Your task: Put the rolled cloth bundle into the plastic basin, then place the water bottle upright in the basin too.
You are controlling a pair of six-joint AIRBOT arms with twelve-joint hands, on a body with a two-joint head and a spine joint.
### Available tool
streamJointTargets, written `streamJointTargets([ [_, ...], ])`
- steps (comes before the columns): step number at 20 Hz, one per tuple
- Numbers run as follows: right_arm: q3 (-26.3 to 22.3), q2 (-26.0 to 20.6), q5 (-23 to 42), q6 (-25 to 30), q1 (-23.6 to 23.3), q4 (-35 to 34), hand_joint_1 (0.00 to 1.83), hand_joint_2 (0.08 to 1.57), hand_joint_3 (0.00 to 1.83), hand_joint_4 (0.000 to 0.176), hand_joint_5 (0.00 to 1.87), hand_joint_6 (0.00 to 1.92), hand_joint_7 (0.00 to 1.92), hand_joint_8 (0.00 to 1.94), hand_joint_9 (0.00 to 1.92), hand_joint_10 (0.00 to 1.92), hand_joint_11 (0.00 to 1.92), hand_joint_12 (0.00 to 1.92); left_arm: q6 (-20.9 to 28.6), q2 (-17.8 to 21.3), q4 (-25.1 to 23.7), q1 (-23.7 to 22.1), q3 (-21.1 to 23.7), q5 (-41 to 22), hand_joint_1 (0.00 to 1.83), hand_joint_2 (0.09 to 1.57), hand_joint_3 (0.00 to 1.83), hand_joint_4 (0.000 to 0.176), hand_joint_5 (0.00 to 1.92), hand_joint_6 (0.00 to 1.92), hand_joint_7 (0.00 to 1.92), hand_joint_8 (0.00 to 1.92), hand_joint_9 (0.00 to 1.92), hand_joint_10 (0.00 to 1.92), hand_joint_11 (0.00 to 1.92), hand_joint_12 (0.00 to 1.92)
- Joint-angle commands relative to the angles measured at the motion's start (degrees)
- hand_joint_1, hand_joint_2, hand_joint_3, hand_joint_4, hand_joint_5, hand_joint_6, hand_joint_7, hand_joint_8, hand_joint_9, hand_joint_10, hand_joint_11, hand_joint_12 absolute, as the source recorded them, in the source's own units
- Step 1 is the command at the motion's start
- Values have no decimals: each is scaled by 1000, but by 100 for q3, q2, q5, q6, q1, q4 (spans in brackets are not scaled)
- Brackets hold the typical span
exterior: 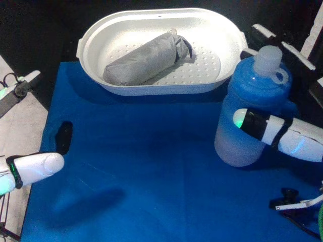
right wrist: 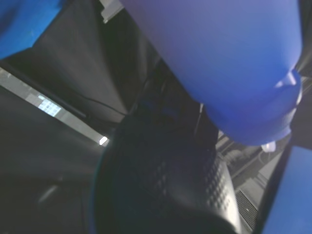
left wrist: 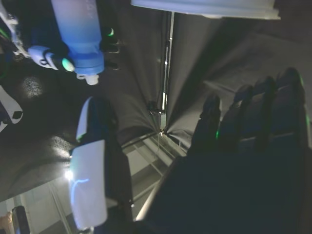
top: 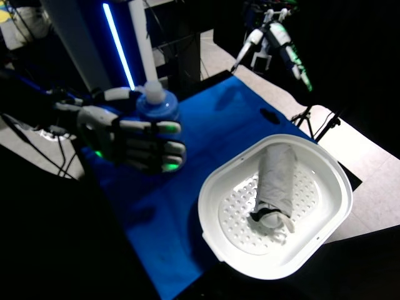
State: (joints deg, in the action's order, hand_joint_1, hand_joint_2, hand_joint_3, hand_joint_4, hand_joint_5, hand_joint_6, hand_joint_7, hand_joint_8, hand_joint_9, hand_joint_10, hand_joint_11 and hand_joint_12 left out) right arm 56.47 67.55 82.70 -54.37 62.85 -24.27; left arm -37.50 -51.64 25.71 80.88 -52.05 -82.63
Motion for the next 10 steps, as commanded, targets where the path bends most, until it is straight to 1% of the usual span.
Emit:
streamJointTargets([
  [1,26,30,583,73,-102,218,976,1013,1,136,307,5,459,5,463,14,137,903,68,-23,-2,-9,0,-747,552,834,0,176,78,3,0,0,0,0,0,0],
  [2,46,54,568,103,-114,218,979,1019,2,129,321,8,462,4,468,13,150,907,79,-28,2,-1,0,-749,570,841,2,176,81,3,0,0,0,0,0,0],
  [4,140,142,525,284,-133,219,979,1034,1,131,344,2,467,2,480,9,178,884,102,-42,5,13,0,-750,552,839,1,176,70,0,0,0,0,0,0,0],
  [5,161,167,510,297,-140,219,986,1040,2,123,365,7,474,3,493,11,193,879,107,-48,7,16,0,-750,555,844,3,176,71,1,0,0,0,0,0,0],
  [6,172,174,482,297,-143,219,1007,1060,1,100,413,4,512,7,536,17,224,858,116,-53,9,21,2,-752,564,853,6,176,63,0,0,0,0,0,0,0],
  [8,183,173,459,297,-144,219,1029,1072,0,77,462,3,550,8,574,16,249,820,120,-53,9,30,7,-756,572,858,6,176,54,0,0,0,0,0,0,0],
  [9,193,173,452,297,-144,219,1046,1079,0,53,515,5,612,15,636,25,318,782,125,-53,13,40,14,-760,578,855,3,176,54,0,0,0,0,0,0,0],
  [10,199,172,447,297,-144,218,1053,1089,2,47,568,19,656,27,673,35,377,788,128,-57,16,50,21,-763,570,860,4,176,48,0,0,0,0,0,0,0],
])
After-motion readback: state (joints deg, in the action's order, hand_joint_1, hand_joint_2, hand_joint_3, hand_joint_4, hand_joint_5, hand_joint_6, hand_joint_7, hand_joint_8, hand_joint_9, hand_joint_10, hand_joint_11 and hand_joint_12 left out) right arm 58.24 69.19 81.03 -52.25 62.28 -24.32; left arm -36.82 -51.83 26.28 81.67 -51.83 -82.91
